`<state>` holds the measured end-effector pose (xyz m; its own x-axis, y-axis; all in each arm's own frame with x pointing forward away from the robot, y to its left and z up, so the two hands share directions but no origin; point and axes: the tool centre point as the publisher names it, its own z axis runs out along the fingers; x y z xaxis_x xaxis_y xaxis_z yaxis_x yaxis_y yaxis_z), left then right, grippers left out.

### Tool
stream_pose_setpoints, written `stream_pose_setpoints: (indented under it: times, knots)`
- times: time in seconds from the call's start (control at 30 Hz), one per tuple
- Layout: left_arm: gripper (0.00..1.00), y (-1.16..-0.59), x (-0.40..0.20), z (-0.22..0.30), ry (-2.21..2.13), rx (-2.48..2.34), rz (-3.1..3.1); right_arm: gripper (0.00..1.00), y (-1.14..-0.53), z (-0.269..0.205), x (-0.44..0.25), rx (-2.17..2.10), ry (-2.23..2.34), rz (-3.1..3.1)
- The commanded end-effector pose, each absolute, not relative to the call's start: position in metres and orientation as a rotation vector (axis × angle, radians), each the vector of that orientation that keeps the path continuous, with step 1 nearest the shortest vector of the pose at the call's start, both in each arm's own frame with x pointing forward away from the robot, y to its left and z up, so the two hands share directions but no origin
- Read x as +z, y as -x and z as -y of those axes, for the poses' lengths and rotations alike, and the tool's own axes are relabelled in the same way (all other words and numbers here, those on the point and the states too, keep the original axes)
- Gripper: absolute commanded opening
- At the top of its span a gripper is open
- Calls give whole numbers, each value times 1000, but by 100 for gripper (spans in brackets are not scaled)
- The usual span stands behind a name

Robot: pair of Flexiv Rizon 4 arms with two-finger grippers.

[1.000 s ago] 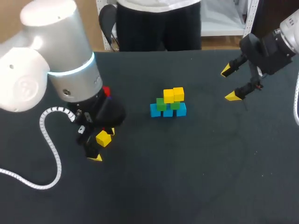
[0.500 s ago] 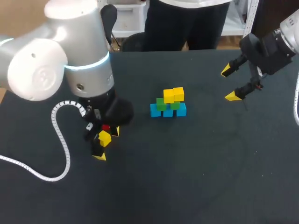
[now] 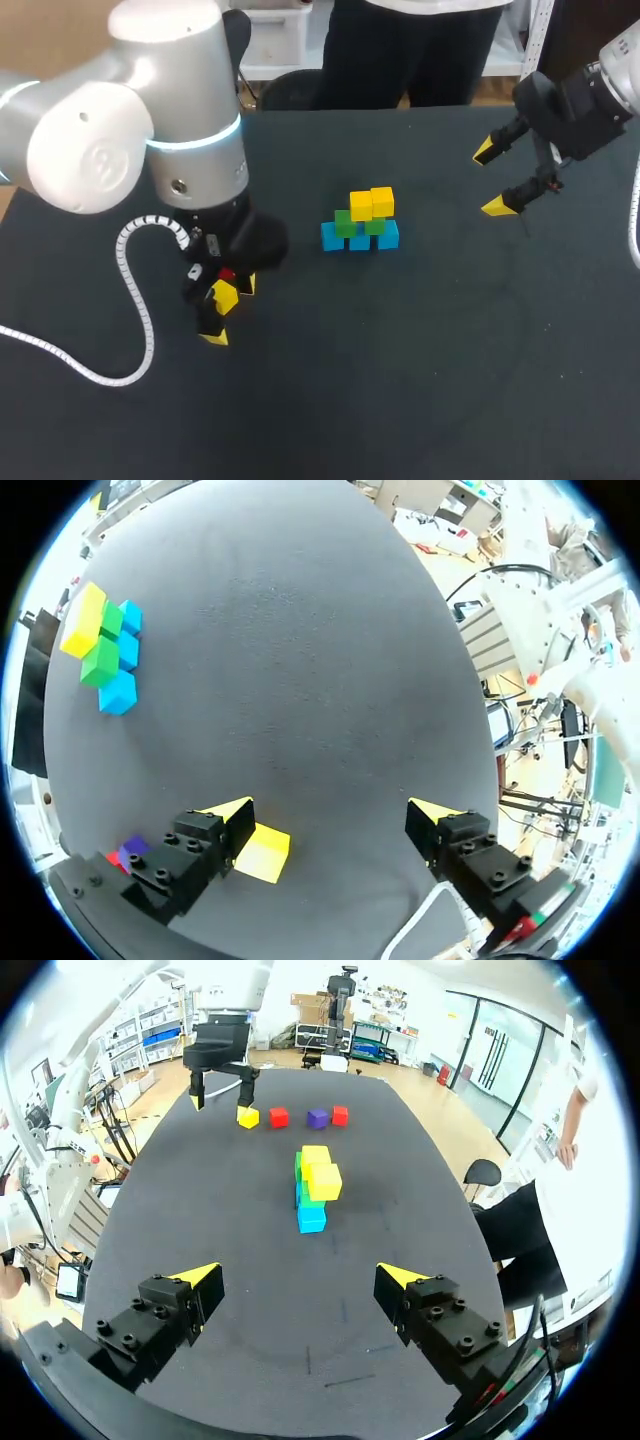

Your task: Place the blue cubes, place green cubes on the blue cubes, place the yellow cubes on the green cubes, then place the red cubes on the yellow cubes, and place purple cube on the red cubes.

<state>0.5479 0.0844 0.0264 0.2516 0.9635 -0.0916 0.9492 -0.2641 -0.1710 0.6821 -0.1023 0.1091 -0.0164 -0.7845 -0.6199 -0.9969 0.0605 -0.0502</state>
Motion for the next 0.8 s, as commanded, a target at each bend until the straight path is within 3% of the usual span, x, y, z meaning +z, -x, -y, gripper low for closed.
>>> stream_pose_setpoints:
  times: [0.03,0.8]
  knots:
    - [100,-546,25,-87,2409,266,1854,100,-681,103,109,564,1771,-1849]
    - [100,-568,25,-92,2412,254,1860,100,-681,103,109,564,1771,-1849]
